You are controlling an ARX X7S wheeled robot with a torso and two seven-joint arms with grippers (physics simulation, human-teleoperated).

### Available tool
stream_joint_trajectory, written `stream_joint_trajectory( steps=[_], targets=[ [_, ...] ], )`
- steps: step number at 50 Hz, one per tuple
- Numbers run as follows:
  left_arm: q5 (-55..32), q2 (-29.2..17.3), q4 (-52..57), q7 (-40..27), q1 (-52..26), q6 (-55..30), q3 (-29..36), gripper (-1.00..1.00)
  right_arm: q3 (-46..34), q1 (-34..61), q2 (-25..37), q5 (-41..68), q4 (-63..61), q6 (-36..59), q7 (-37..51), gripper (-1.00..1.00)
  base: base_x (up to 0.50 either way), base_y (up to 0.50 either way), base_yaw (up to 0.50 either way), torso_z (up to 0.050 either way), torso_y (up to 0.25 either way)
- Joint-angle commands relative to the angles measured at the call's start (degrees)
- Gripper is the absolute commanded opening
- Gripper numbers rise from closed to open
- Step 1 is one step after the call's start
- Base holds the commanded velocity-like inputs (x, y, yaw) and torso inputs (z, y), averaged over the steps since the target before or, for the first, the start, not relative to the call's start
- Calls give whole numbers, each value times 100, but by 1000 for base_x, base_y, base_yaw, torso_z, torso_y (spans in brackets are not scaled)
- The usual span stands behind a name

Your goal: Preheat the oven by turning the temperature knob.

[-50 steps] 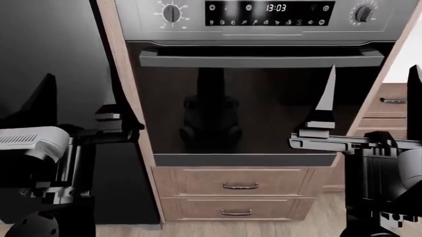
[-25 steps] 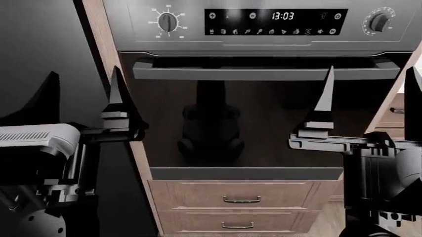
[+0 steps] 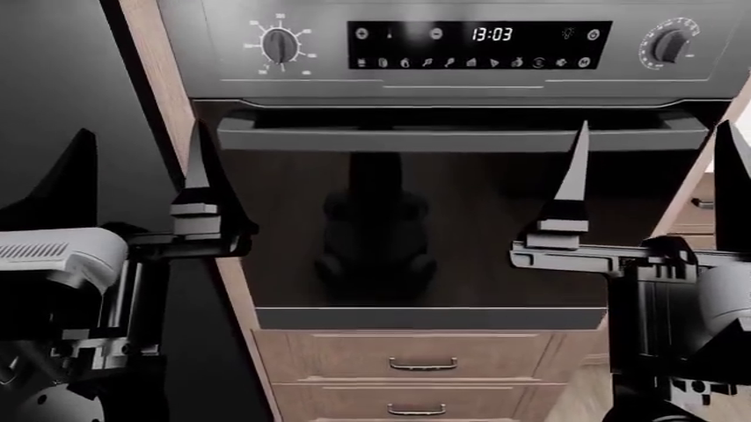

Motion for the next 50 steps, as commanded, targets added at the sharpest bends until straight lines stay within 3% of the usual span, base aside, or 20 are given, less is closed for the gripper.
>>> stream_joint_trajectory(
  steps=[1, 27, 50],
  targets=[
    [-56, -43, -1, -58, -14, 18, 15, 100, -43, -10, 68, 34, 15, -42, 44, 100, 293, 0, 0, 0, 0],
    [-78, -130, -29, -150, -20, 96, 107, 100, -75, -6, 162, 126, 0, -33, 154, 100, 289, 0, 0, 0, 0],
    [-192, -252, 114, -288, -33, -43, 170, 100, -185, 51, 211, 85, 49, 3, 299, 100, 0, -46, 0, 0, 1]
  ],
)
